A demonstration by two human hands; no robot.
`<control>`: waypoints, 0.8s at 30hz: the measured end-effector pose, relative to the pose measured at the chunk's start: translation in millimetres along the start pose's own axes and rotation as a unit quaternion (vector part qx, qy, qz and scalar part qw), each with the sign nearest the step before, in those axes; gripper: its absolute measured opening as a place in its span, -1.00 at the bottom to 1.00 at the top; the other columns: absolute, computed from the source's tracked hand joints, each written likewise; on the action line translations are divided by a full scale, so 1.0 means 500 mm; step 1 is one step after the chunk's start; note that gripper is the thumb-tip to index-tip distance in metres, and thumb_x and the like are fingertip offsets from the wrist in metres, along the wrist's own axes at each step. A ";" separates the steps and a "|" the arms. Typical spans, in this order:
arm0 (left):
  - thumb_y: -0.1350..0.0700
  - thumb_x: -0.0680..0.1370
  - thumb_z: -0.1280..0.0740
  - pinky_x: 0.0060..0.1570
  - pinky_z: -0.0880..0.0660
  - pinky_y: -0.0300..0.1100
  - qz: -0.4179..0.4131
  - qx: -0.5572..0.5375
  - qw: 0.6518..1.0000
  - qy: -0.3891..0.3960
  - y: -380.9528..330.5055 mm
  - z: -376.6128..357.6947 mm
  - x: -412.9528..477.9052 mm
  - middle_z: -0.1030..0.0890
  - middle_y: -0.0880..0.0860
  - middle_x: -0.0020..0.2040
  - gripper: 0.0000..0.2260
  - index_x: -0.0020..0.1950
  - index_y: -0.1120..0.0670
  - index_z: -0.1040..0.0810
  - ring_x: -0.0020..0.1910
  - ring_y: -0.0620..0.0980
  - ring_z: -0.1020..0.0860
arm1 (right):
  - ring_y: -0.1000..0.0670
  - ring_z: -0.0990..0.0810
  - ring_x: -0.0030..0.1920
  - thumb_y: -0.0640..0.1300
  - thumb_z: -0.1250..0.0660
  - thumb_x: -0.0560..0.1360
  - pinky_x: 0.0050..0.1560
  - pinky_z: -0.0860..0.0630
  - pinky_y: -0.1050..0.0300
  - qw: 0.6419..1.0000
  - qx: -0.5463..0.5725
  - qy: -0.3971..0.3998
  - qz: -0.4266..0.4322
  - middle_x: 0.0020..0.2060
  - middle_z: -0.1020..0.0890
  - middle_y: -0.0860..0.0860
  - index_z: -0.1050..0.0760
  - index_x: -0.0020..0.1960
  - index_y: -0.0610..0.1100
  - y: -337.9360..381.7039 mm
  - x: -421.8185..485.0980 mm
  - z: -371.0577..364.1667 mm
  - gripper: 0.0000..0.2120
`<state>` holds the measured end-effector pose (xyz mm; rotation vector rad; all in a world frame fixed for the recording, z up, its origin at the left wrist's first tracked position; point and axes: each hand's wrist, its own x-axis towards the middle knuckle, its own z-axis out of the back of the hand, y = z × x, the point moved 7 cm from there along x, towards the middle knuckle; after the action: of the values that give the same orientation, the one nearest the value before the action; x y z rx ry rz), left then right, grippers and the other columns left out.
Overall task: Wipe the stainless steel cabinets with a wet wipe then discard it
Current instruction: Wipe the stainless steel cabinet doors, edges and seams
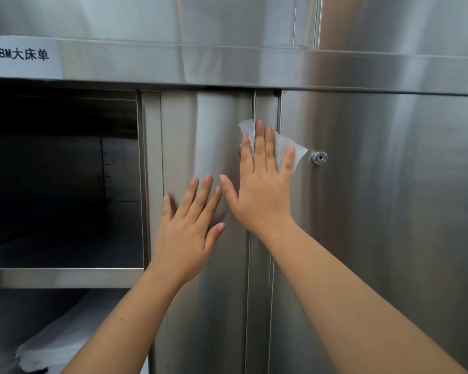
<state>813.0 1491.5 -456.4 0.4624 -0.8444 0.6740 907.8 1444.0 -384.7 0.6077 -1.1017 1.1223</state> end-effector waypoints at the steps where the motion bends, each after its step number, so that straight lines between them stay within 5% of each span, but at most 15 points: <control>1: -0.12 0.57 0.07 0.34 0.06 0.20 0.000 0.007 1.000 -0.007 0.000 -0.004 -0.009 -0.07 0.07 0.51 -0.47 0.50 0.05 -0.09 0.49 0.13 -0.04 | -0.19 0.10 0.49 0.16 0.02 0.55 0.37 0.32 -0.22 1.000 0.006 -0.008 -0.003 0.49 0.04 -0.22 -0.05 0.50 -0.26 0.001 -0.006 -0.001 -0.33; 6: -0.06 0.56 -0.03 0.26 -0.02 0.29 0.021 0.027 0.998 -0.047 0.003 -0.028 -0.053 -0.19 0.12 0.48 -0.49 0.47 0.12 -0.23 0.44 0.17 -0.19 | -0.22 -0.05 0.47 0.13 -0.10 0.52 0.38 0.16 -0.26 0.999 -0.001 -0.032 -0.010 0.46 -0.11 -0.24 -0.15 0.46 -0.28 0.008 -0.043 -0.010 -0.34; 24: -0.07 0.56 -0.02 0.36 0.13 0.20 0.110 -0.108 0.987 -0.033 -0.044 -0.143 -0.195 -0.04 0.07 0.53 -0.47 0.50 0.08 -0.16 0.50 0.03 0.06 | -0.14 -0.15 0.46 0.16 0.02 0.51 0.39 -0.02 -0.22 0.993 -0.101 -0.046 -0.041 0.45 -0.19 -0.18 -0.21 0.46 -0.21 0.031 -0.218 -0.085 -0.35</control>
<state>819.2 1485.4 -579.2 0.1974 -1.0298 0.7623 906.6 1442.0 -502.7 0.5427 -1.2417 0.9065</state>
